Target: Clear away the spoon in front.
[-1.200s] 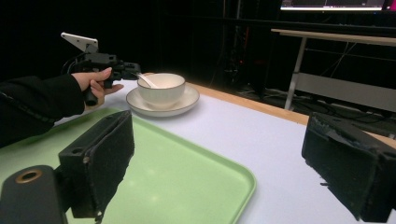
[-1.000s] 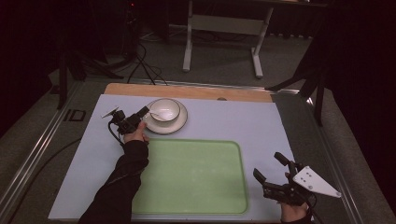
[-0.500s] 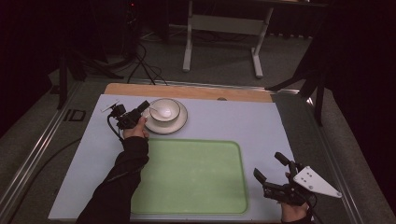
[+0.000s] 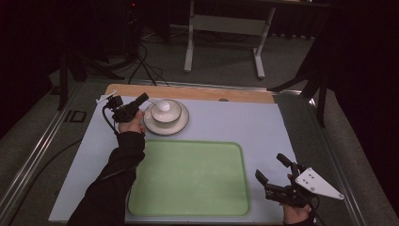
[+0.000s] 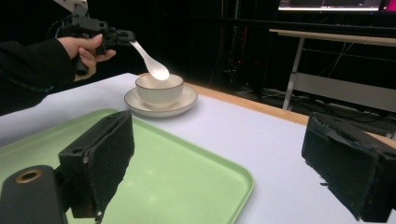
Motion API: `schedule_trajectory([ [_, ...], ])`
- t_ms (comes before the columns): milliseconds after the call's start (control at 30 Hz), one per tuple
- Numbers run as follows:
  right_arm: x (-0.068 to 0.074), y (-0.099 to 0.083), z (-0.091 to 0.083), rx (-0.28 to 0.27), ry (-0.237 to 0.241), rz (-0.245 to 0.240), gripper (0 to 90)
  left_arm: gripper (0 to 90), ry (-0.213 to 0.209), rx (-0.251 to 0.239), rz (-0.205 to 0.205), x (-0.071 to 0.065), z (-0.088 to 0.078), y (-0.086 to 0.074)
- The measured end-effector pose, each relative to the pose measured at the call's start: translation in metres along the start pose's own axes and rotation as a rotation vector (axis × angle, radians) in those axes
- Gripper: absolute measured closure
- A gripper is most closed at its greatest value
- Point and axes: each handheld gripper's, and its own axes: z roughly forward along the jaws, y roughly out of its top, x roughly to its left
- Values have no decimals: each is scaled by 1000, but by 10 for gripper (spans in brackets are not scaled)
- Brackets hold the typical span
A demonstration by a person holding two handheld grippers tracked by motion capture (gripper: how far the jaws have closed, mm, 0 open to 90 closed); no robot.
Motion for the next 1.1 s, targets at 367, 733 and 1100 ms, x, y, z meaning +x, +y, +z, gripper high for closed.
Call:
schedule_trajectory([
  [367, 0, 0, 0, 4, -4, 2, 93, 858, -40, 41, 94, -23, -19, 29],
  [733, 1, 0, 0, 6, -8, 1, 93, 858, -85, 173, 185, -40, -39, 51],
  [1100, 0, 0, 0, 8, -9, 3, 93, 858, -161, 295, 277, -55, -59, 62],
])
